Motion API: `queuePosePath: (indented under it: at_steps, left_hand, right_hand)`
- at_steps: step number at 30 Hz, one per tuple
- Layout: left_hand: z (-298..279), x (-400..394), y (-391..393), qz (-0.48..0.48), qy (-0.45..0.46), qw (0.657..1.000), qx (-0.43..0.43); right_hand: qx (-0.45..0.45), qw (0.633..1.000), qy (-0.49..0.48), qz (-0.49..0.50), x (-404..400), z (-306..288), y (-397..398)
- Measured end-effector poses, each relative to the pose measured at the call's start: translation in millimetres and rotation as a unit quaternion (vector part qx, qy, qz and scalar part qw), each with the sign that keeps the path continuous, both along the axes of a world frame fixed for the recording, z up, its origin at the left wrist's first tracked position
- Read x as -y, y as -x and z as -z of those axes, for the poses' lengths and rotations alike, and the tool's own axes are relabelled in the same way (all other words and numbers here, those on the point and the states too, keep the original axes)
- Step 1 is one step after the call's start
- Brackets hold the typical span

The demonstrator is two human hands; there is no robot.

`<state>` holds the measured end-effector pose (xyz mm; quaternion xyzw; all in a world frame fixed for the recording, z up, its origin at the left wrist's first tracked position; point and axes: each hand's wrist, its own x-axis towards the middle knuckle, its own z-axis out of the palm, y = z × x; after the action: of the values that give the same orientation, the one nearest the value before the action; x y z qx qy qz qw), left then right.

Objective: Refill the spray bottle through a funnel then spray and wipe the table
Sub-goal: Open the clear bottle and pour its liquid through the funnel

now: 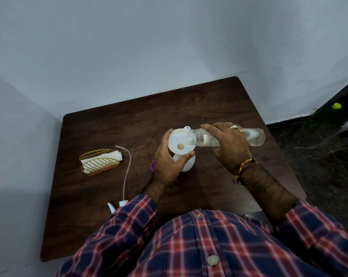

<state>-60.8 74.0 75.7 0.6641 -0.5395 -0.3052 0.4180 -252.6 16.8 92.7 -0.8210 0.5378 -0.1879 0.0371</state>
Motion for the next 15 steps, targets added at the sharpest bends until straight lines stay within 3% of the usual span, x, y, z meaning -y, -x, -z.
queuePosePath:
  at_steps: [15]
  left_hand:
    - [4.7, 1.2, 0.0, -0.009, 0.006, 1.0, 0.01]
  right_hand:
    - [-0.003, 1.0, 0.001, 0.005, 0.8, 0.1, -1.2]
